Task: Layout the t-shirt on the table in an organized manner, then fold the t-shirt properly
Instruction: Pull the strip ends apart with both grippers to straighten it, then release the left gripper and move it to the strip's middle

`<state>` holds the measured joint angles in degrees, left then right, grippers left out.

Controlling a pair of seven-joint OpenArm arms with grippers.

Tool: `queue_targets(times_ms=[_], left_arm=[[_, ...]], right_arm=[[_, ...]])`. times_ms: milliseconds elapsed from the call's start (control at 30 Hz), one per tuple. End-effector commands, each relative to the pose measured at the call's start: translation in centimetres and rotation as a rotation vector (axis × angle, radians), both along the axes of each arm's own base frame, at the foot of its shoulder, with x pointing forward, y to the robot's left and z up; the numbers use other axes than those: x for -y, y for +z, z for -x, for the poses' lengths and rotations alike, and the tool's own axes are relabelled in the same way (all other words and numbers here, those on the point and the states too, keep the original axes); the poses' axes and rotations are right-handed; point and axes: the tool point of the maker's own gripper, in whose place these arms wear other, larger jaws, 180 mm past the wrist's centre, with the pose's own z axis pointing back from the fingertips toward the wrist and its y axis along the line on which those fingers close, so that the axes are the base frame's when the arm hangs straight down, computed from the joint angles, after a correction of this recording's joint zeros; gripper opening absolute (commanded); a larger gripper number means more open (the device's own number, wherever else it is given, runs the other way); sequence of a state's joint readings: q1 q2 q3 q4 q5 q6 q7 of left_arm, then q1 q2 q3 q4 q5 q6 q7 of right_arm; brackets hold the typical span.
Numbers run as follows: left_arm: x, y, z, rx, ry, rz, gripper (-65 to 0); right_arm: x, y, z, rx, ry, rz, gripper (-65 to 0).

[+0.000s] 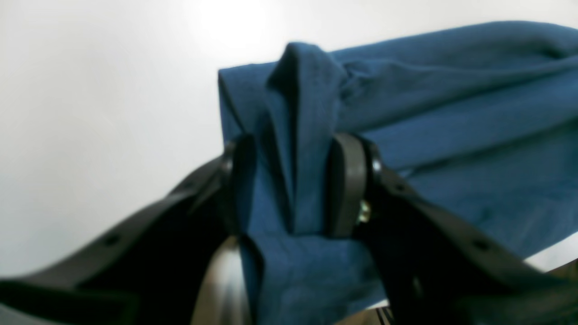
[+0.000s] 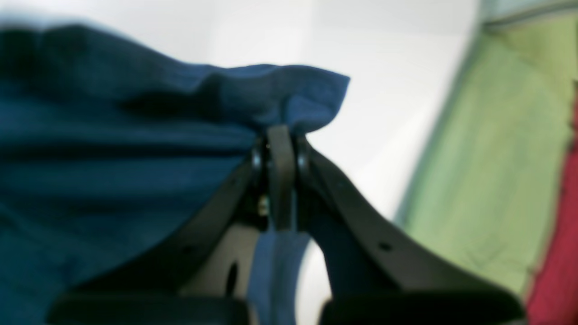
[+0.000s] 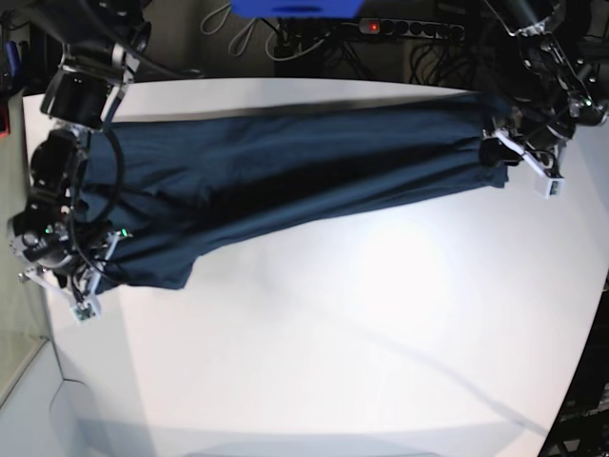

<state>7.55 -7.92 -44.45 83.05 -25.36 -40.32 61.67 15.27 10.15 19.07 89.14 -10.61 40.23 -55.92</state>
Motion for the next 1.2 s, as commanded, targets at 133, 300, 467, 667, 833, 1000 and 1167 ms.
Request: queue_targets(times_ms=[133, 300, 467, 667, 833, 1000, 1167], left_arm=[[-0.5, -0.7, 1.1, -0.071, -0.012, -0.034, -38.9], [-0.6, -0.7, 1.1, -0.072, -0.012, -0.035, -38.9], [-0.8, -0.7, 1.2, -0.072, -0.011, -0.039, -38.9], [-1.1, -0.3, 1.1, -0.066, -0.011, -0.049, -38.8], [-1.1, -0.4, 1.2, -0.071, -0.013, -0.051, -38.8], [-1.1, -0.5, 1.5, -0.079, -0.013, -0.051, -32.3], [-1.1, -0.8, 2.2, -0.095, -0.012, -0.05, -21.2]], right_arm=[[0.8, 2.8, 2.3, 0.057, -0.004, 0.097, -65.0], [0.1, 1.3, 5.6, 0.016, 0.011, 0.114, -65.0], [-0.1, -1.2, 8.2, -0.063, 0.016, 0.108, -65.0], [-1.2, -4.5, 9.9, -0.131, 0.024, 0.046, -65.0], [-1.7, -8.6, 10.9, -0.202, 0.032, -0.037, -65.0], [-2.0, -10.5, 11.5, -0.231, 0.033, -0.075, -65.0], [-2.1, -10.8, 11.6, -0.239, 0.031, -0.081, -65.0]])
